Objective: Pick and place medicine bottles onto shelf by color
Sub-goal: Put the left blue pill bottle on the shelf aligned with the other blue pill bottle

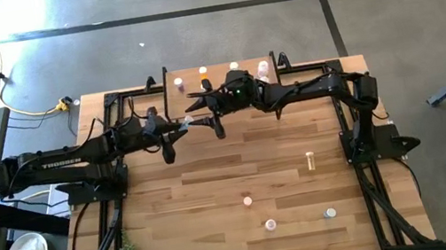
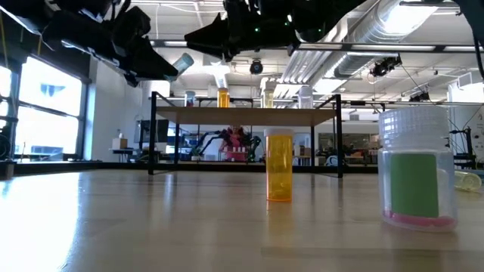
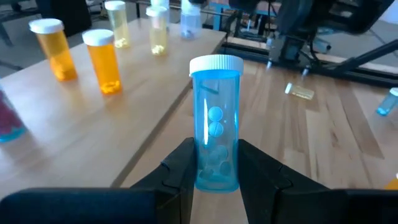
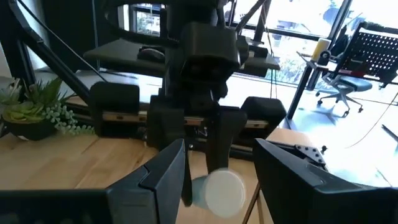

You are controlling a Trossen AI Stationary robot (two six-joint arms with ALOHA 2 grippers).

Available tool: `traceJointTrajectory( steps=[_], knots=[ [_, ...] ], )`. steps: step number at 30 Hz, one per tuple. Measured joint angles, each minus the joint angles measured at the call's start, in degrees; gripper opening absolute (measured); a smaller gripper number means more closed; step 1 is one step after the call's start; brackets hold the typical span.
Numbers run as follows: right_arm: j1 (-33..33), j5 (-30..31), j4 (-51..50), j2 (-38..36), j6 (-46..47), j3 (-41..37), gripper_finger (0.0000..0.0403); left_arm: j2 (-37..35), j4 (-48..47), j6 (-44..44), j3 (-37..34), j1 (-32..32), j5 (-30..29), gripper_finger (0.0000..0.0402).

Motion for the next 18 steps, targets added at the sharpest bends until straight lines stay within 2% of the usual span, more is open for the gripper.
traceJointTrajectory(
  steps=[18],
  knots=[
    [0.0,-0.1,1.3,1.6,2.4,0.0,0.0181,-1.8,1.6,1.5,-0.5,-0.2,2.6,0.0089]
  ],
)
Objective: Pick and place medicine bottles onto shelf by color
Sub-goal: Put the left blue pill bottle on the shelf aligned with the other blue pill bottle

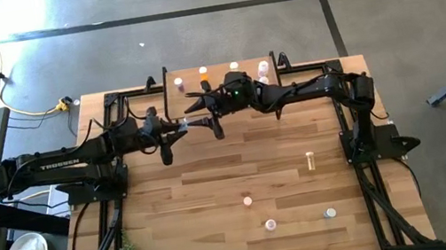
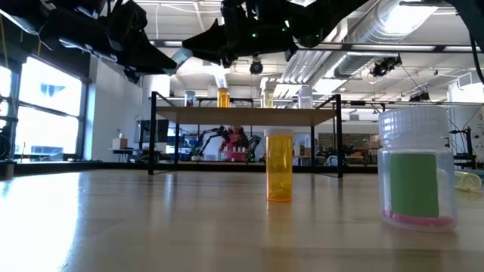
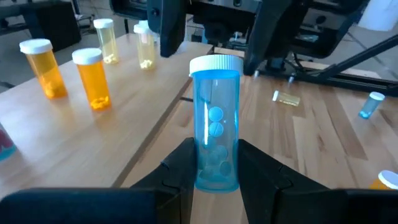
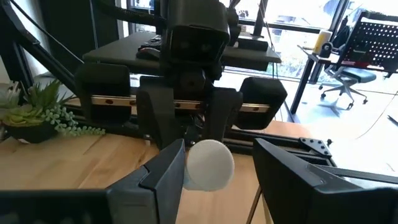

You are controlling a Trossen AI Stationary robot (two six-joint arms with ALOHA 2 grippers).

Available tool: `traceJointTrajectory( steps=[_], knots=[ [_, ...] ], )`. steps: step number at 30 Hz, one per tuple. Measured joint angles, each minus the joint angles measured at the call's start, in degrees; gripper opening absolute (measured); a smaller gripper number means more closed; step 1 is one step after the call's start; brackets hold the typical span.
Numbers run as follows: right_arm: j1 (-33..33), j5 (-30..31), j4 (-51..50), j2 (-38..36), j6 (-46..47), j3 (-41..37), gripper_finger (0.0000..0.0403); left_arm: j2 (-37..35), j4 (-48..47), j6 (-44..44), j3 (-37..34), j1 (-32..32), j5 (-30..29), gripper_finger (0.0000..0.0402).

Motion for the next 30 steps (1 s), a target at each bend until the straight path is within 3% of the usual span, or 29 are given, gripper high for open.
traceJointTrajectory(
  steps=[16,30],
  knots=[
    [0.5,-1.5,0.9,0.0,1.6,0.0,0.018,0.0,5.1,2.1,0.0,0.0,1.3,0.0089],
    [0.5,-2.9,1.3,0.0,2.5,0.0,0.0126,0.0,5.6,4.0,0.0,0.0,1.2,0.0089]
  ],
)
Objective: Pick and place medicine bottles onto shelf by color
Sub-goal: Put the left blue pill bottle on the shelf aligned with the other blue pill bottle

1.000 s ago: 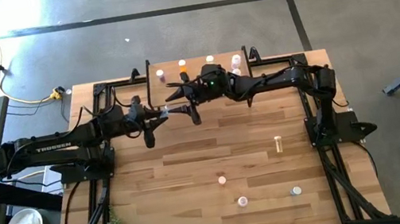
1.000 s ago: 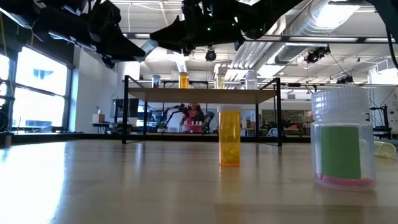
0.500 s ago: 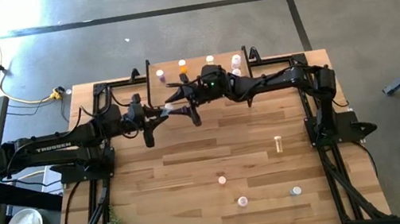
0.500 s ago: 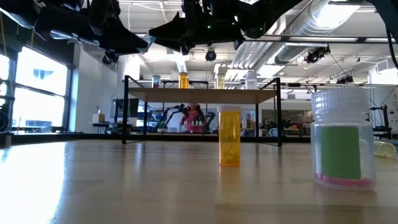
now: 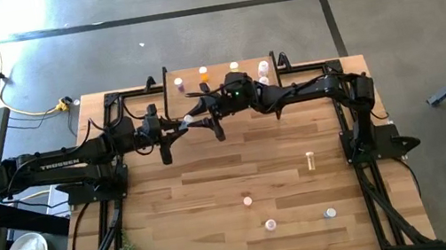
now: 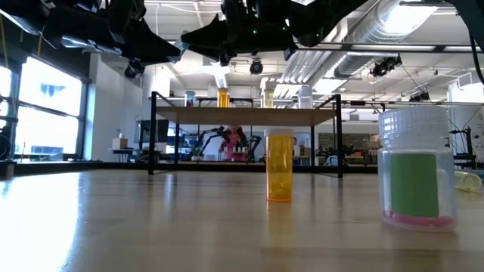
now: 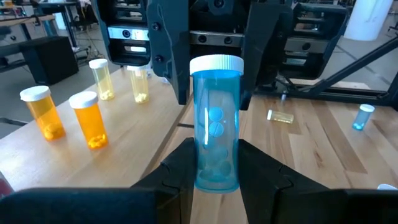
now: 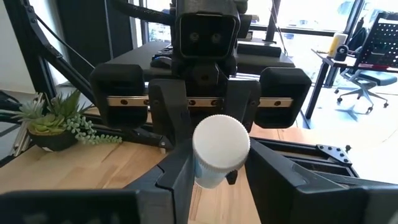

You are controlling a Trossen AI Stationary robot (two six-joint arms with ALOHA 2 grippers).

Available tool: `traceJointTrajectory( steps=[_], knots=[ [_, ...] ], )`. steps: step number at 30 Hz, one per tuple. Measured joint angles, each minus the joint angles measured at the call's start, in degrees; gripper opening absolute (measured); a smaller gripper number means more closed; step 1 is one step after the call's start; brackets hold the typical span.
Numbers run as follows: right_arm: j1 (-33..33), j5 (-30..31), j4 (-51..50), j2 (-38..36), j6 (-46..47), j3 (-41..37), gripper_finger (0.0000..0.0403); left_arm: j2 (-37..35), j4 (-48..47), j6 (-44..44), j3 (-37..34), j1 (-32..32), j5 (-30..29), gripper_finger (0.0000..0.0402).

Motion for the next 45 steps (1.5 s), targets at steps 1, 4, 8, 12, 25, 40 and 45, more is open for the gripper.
traceJointTrajectory(
  steps=[1,4,8,12,25,40,45],
  knots=[
    [0.0,0.0,0.0,0.0,0.2,0.0,0.0126,0.0,0.0,0.0,0.0,0.0,0.0,0.0089],
    [0.0,0.0,0.0,0.0,0.3,0.0,0.0126,0.0,0.0,0.0,0.0,0.0,-0.1,0.0089],
    [0.0,0.0,0.1,0.0,1.5,0.0,0.012,0.0,0.0,0.0,0.0,0.0,-0.1,0.0089],
    [0.0,0.0,0.1,0.0,1.5,0.0,0.0101,0.0,0.0,0.0,0.0,0.0,-0.2,0.0091],
    [0.0,0.3,0.3,0.0,1.5,0.0,0.0088,0.0,0.0,1.5,0.0,0.0,-3.3,0.015],
    [-4.6,2.9,-6.0,-0.3,1.5,4.9,0.0087,-6.0,-3.4,0.4,0.0,0.1,-12.7,0.0207],
    [-5.7,3.5,-16.5,-0.2,-2.5,13.6,0.0087,-8.1,-6.6,-0.7,0.0,0.1,-16.4,0.0204]
  ],
)
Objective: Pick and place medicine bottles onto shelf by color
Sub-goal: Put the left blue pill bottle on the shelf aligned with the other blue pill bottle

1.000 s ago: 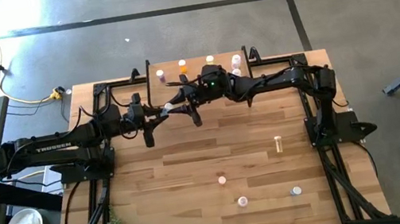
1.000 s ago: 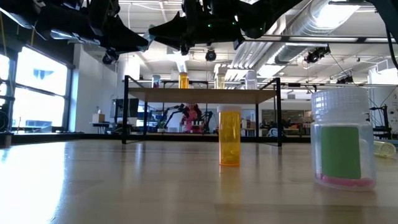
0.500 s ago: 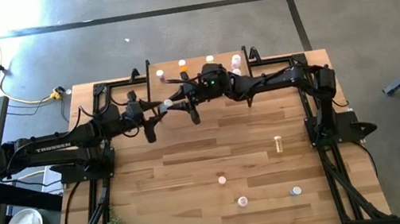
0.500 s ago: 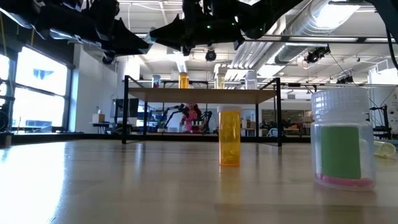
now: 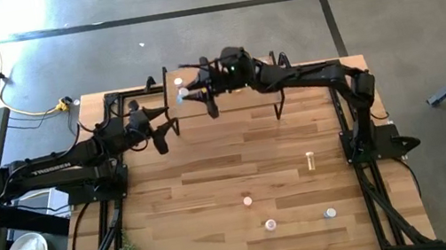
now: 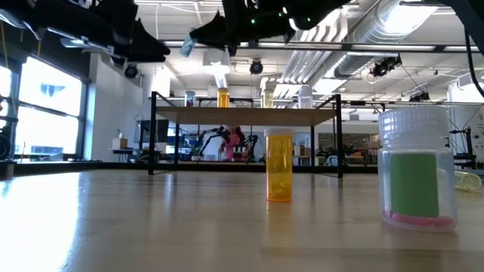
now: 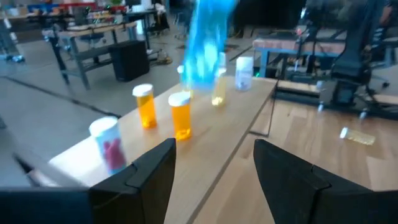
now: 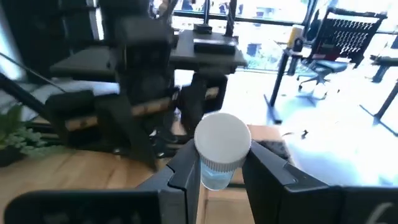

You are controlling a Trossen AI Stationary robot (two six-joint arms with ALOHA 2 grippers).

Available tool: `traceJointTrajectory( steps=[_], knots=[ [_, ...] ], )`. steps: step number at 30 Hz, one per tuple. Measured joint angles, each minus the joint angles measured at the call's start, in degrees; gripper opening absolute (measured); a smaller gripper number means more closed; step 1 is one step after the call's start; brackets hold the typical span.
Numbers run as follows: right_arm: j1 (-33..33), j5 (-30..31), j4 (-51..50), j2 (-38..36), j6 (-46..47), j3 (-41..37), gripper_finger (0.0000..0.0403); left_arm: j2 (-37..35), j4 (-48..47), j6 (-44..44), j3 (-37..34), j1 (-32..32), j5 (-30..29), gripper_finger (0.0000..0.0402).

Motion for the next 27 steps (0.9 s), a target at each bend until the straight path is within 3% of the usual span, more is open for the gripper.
traceJointTrajectory(
  steps=[4,12,27],
  knots=[
    [-1.0,3.9,-7.6,1.6,-3.2,7.2,0.0087,-1.0,-3.2,-0.6,0.0,0.0,-0.7,0.0204],
    [-3.2,4.9,-18.1,8.7,-4.1,17.3,0.0087,-1.3,-8.6,-3.6,0.0,0.0,-0.7,0.0204],
    [-2.7,4.8,-21.8,14.0,-6.8,17.7,0.0087,-1.3,-10.7,-4.5,0.0,0.1,-0.9,0.0203]
  ],
)
